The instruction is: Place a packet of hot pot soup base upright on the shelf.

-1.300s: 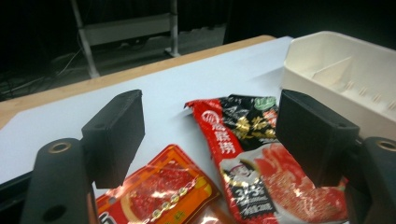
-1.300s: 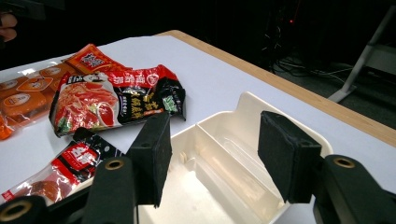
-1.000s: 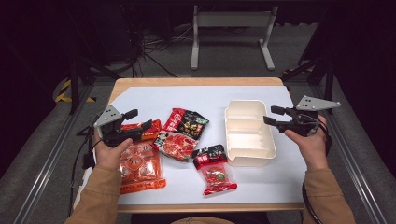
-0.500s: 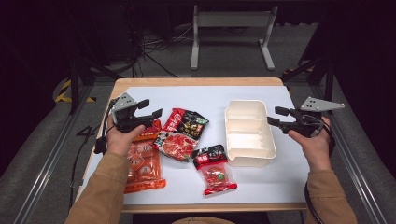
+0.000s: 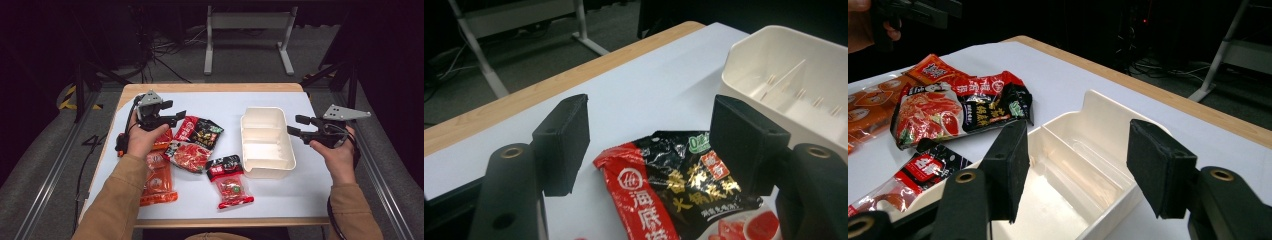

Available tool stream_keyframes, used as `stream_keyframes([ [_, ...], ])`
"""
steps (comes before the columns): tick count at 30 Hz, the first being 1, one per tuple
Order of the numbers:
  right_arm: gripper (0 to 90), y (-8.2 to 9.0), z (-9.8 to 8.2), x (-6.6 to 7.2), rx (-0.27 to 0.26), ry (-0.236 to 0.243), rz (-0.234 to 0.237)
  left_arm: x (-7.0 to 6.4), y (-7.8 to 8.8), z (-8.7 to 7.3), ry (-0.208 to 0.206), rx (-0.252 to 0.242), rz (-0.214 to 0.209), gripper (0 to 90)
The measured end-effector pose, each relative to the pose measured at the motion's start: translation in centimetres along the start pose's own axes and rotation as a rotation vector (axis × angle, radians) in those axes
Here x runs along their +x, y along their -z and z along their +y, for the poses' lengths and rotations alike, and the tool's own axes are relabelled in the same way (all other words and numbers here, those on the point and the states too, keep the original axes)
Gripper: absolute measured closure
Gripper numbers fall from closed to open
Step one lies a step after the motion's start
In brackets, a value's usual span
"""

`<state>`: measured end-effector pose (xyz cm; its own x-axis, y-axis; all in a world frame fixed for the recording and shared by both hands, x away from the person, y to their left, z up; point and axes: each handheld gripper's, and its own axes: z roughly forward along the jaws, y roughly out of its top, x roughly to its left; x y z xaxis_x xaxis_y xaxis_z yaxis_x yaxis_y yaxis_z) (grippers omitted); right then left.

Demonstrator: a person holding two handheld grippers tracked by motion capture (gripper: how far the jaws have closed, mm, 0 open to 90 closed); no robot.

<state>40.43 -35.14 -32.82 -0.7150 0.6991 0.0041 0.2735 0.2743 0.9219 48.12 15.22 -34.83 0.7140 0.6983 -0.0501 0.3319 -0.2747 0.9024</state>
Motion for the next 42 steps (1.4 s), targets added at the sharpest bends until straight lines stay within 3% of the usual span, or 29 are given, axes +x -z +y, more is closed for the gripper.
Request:
stream_keyframes([
  [2,41.9,0.2,-0.1,-0.1,0.0,-0.004,-0.003,0.1,-0.3,0.1,-0.003,0.005,0.002,32.8],
  [10,41.5,0.4,-0.2,0.0,-0.001,-0.006,-0.006,0.9,-2.5,-0.2,0.052,0.014,-0.012,30.4],
  [16,41.3,0.4,-0.2,0.0,0.002,-0.005,-0.003,1.7,-4.8,-1.2,0.08,0.091,-0.016,32.5],
  [22,41.2,0.8,-0.5,0.0,0.001,-0.01,-0.007,2.3,-6.5,-2.1,0.102,0.124,0.003,34.3],
  [36,40.6,1.4,-1.2,0.0,0.013,-0.019,-0.026,3.6,-8.4,-3.6,0.165,0.223,0.0,35.4],
  [42,39.9,1.1,-1.3,0.1,0.022,-0.019,-0.022,4.0,-9.1,-4.4,0.219,0.28,-0.026,37.1],
])
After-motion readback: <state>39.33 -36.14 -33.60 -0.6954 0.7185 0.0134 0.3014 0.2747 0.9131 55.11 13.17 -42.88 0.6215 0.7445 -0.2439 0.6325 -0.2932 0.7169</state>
